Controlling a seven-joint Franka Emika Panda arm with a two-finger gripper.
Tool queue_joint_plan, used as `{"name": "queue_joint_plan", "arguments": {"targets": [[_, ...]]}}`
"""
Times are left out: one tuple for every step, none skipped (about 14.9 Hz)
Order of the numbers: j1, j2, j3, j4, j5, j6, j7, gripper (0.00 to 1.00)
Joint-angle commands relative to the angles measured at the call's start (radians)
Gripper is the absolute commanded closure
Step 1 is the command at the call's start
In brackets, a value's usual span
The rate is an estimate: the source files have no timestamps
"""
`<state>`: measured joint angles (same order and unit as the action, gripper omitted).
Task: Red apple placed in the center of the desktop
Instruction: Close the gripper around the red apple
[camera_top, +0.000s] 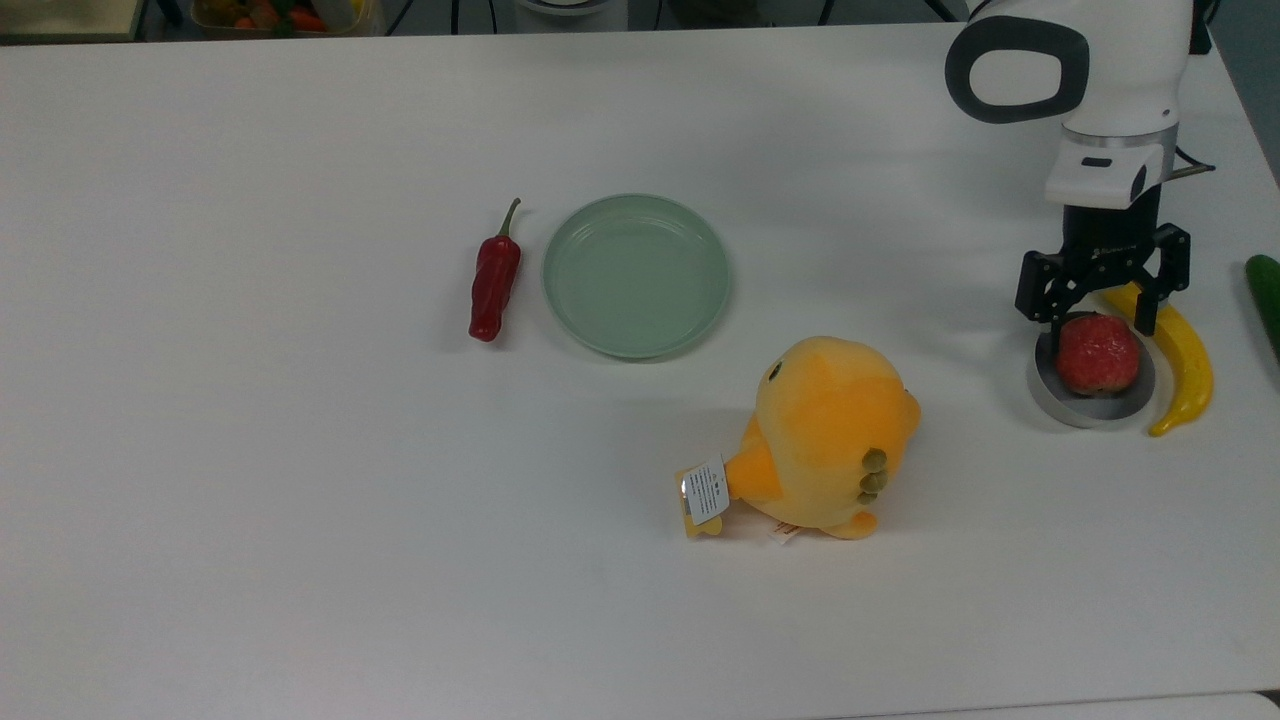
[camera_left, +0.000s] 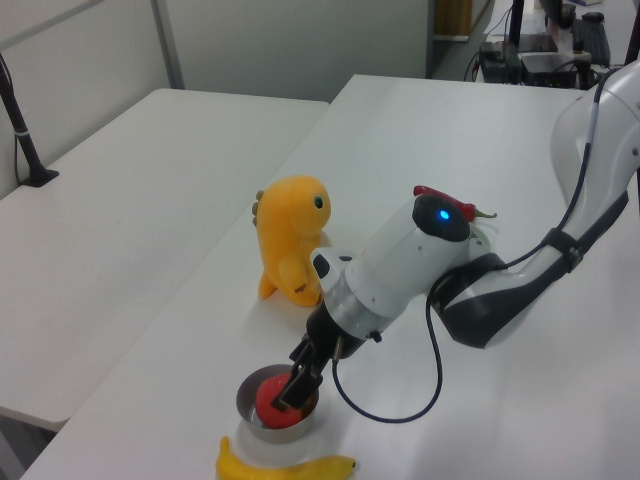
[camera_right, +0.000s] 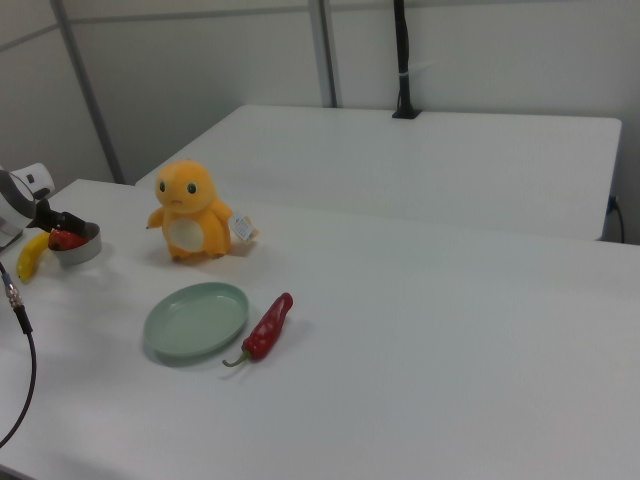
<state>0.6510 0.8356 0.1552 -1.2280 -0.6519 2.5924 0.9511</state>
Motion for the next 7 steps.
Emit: {"name": "queue_joint_plan", "arguments": {"targets": [[0.016, 0.043, -0.019, 0.042, -0.058, 0.029, 0.026, 0.12], [0.016, 0.046, -0.019, 0.042, -0.078, 0.029, 0.026, 0.28], [0.016, 0.051, -0.019, 0.044, -0.093, 0.029, 0.026, 0.46], [0.015, 0.051, -0.019, 0.044, -0.097, 0.029, 0.028, 0.63], [0.015, 0.051, -0.019, 0.044, -0.097, 0.029, 0.028, 0.72], [0.015, 0.051, -0.019, 0.044, -0.097, 0.029, 0.028, 0.82], [0.015, 0.049, -0.019, 0.044, -0.097, 0.029, 0.028, 0.84]]}}
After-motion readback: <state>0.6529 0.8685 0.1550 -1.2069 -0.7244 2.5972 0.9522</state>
